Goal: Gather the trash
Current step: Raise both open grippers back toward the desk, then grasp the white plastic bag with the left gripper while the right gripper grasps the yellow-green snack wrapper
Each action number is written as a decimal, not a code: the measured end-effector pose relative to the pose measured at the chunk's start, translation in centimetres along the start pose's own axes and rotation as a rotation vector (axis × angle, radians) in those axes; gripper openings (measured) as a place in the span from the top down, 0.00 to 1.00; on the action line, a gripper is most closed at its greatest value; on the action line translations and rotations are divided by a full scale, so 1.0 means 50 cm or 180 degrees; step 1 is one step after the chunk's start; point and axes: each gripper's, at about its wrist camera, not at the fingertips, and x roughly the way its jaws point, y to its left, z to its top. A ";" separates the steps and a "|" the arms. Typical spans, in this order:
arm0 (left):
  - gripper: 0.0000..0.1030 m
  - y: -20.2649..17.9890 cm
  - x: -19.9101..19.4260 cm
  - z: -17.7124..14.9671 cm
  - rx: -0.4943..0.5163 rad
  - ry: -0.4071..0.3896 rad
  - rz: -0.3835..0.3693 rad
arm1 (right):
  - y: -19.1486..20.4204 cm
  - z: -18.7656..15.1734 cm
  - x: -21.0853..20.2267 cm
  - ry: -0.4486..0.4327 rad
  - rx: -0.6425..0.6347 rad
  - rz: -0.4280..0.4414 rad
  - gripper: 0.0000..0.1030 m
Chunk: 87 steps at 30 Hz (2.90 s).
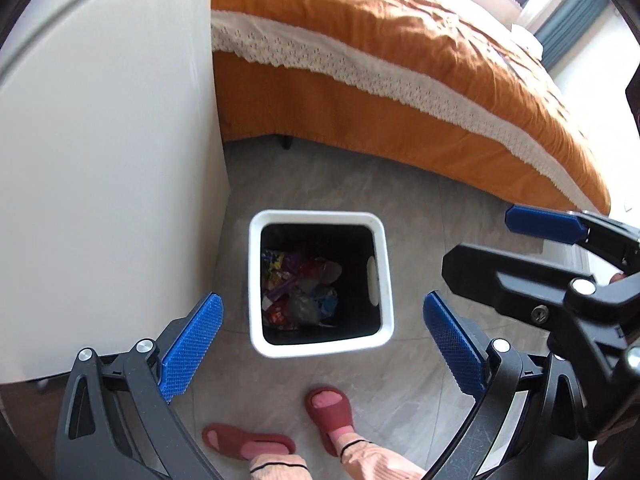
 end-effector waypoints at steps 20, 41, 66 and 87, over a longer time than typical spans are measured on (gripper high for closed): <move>0.05 -0.055 -0.539 0.052 -0.0482 -0.1124 0.0529 | 0.156 0.079 -0.421 -0.0821 -0.0356 0.0623 0.05; 0.05 0.398 -0.895 -0.048 -0.1267 -0.1804 0.1992 | 0.759 0.176 -0.456 -0.0960 -0.1922 0.1368 0.05; 0.31 0.723 -0.752 0.053 -0.0176 -0.1055 0.1972 | 1.030 0.255 -0.183 -0.0390 -0.1687 0.0884 0.36; 0.60 0.601 -0.869 0.030 -0.0588 -0.1476 0.1397 | 0.855 0.252 -0.348 -0.0876 -0.1521 0.0873 0.44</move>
